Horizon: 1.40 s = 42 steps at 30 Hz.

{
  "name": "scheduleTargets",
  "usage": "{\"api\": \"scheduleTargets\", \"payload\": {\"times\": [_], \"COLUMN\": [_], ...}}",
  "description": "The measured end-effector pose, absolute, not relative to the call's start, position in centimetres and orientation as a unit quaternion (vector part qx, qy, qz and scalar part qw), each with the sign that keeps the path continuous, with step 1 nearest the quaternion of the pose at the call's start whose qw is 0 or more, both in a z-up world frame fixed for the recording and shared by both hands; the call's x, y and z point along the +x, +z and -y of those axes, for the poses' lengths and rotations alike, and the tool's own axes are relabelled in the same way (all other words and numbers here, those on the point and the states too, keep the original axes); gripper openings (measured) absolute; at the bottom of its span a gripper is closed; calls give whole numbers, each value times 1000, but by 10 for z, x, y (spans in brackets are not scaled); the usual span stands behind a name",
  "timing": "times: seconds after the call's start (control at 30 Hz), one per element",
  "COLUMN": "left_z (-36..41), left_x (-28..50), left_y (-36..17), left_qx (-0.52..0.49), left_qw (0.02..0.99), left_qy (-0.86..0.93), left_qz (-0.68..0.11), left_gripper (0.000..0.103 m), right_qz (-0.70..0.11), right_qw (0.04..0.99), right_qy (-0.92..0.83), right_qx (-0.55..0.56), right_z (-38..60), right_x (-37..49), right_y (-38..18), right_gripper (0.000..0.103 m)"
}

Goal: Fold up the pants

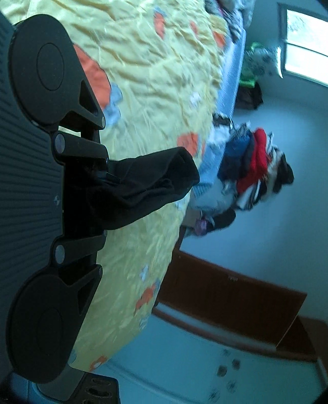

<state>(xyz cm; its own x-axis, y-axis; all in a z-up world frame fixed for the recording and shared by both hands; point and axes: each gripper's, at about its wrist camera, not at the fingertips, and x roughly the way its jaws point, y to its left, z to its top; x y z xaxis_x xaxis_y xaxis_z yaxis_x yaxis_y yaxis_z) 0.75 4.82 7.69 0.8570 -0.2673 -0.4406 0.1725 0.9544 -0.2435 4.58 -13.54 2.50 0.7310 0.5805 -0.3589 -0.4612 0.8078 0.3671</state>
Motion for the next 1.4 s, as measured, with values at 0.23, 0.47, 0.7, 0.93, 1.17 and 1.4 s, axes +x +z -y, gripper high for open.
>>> {"api": "scheduleTargets", "payload": {"times": [0.23, 0.47, 0.7, 0.93, 1.17, 1.4], "left_z": [16, 89, 143, 173, 198, 207], "left_x": [-4, -8, -6, -3, -3, 5], "left_y": [80, 68, 42, 26, 10, -3], "left_qx": [-60, -16, 5, 12, 8, -44], "left_qw": [956, 949, 934, 924, 908, 853], "left_qy": [-157, -204, -240, -266, -295, -373], "left_qz": [-239, -239, -264, -276, -297, -362], "left_gripper": [19, 21, 21, 21, 26, 58], "right_qz": [-212, -208, -225, -232, -246, -247], "right_qw": [929, 934, 933, 931, 929, 931], "right_qy": [255, 208, 157, 122, 82, 20], "right_qx": [166, 204, 231, 255, 266, 270], "right_z": [200, 270, 319, 350, 373, 406], "right_x": [19, -2, -14, -24, -34, -69], "right_y": [24, 11, -13, -30, -39, -45], "right_gripper": [25, 25, 25, 25, 25, 26]}}
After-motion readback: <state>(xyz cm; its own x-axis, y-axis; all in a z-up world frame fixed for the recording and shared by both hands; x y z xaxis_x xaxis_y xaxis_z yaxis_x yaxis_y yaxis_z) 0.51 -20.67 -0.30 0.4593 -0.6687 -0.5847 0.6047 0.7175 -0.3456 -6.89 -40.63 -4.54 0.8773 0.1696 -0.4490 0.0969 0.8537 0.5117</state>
